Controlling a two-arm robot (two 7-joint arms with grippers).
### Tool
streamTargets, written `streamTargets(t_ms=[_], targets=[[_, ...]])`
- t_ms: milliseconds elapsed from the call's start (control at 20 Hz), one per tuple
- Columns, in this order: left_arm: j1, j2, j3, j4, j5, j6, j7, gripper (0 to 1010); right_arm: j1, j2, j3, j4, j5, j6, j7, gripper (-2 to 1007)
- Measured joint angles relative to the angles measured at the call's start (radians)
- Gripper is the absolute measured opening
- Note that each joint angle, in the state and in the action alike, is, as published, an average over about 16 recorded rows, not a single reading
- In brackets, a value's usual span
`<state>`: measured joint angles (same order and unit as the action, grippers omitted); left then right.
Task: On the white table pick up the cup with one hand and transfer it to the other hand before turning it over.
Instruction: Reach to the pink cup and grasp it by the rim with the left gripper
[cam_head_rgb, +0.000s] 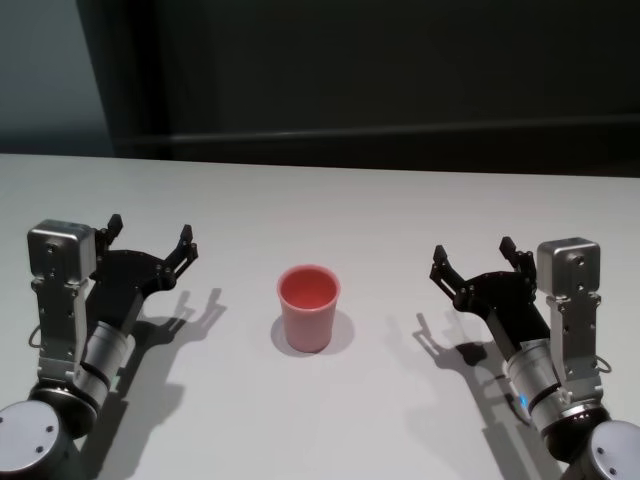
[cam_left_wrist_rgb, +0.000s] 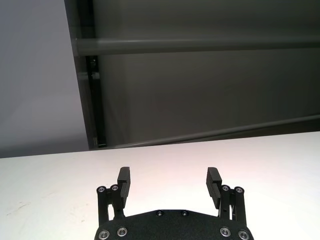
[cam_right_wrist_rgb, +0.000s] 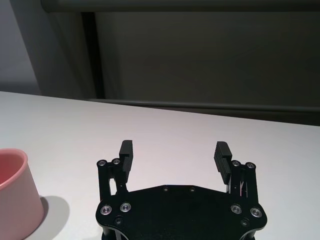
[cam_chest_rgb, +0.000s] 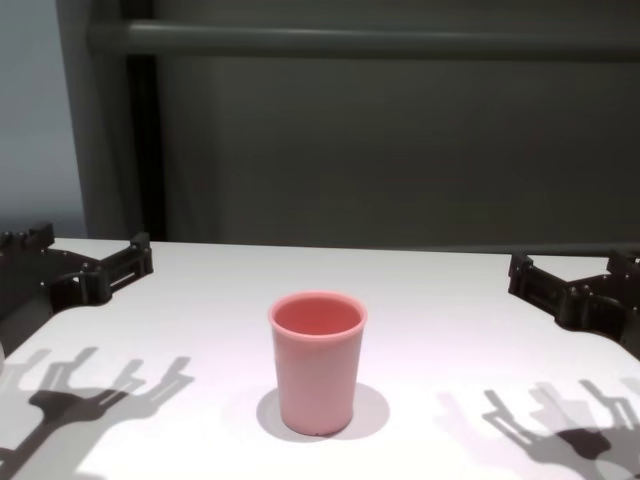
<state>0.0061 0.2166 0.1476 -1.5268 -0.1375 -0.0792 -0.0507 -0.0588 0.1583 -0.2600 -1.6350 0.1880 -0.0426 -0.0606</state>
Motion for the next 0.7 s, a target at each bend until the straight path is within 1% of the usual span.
streamTargets(t_ms=[700], targets=[[0.000, 0.000, 0.000, 0.000, 0.000, 0.000, 0.000, 1003, 0.000, 0.000, 0.000, 0.000, 0.000, 0.000, 0.000, 1000]])
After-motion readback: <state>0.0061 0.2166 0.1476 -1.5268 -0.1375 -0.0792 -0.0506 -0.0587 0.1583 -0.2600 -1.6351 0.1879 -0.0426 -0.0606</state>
